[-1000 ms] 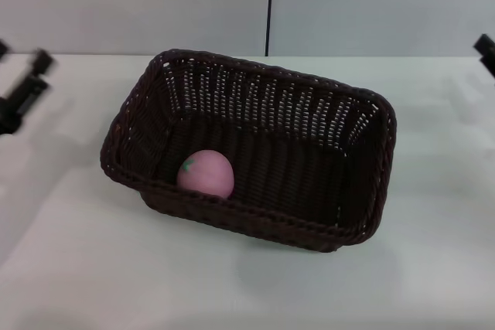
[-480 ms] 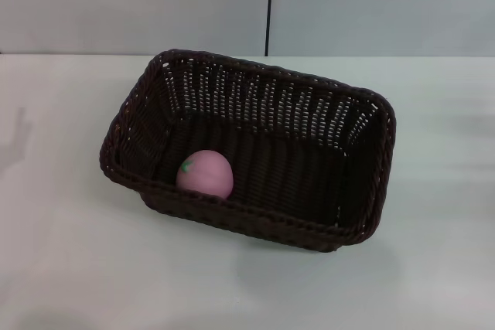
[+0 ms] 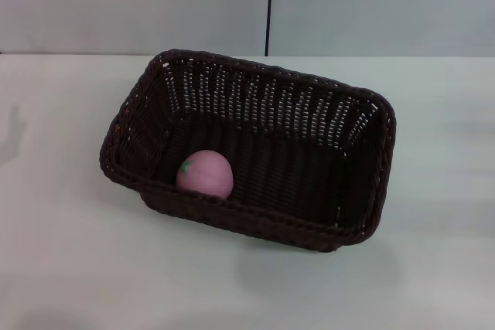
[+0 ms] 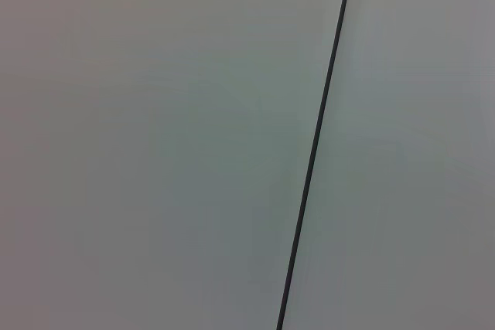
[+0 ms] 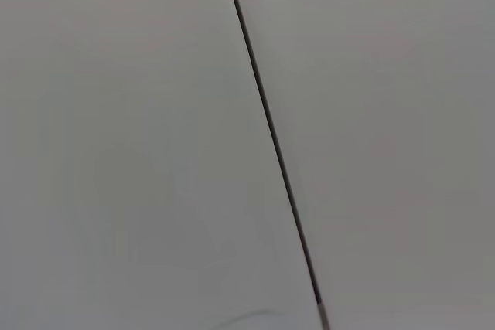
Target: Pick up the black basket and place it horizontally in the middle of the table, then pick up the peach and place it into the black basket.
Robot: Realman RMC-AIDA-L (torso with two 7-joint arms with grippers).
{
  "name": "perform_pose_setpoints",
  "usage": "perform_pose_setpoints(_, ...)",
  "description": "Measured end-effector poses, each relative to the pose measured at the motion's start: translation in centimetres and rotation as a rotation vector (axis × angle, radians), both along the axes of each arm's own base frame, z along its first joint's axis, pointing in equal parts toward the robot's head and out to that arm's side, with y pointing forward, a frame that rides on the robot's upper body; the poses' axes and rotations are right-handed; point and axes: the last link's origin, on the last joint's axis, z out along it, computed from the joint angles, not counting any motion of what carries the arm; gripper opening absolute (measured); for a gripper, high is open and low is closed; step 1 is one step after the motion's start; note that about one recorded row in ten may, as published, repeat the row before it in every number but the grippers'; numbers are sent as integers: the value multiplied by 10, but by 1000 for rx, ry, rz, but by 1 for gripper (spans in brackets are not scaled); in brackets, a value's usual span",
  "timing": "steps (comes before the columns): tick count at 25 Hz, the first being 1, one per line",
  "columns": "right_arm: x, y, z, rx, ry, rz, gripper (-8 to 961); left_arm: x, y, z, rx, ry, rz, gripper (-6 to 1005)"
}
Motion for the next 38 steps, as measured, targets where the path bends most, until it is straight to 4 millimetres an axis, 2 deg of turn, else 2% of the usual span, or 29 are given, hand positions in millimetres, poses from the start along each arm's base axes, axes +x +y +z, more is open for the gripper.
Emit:
perform_pose_setpoints(12,0,-1,-1,53,-11,-24,444,-2,3,-1,-5,-11,19,840)
perform_pose_setpoints(19,3,-5,-1,65,1,-41,444,2,12,-11,-38,-56,24,839)
perform_pose_setpoints(24,7,-7,3,119,40,-71,444,1,15,-9,-46,-49,22,838)
perform_pose_setpoints(31,6,-8,6,133,37,-65,444,-6,15,-2,-42,-21,48,837)
perform_pose_setpoints(38,6,-4,12,140,14,-61,444,-9,7,-5,-24,-49,71,836)
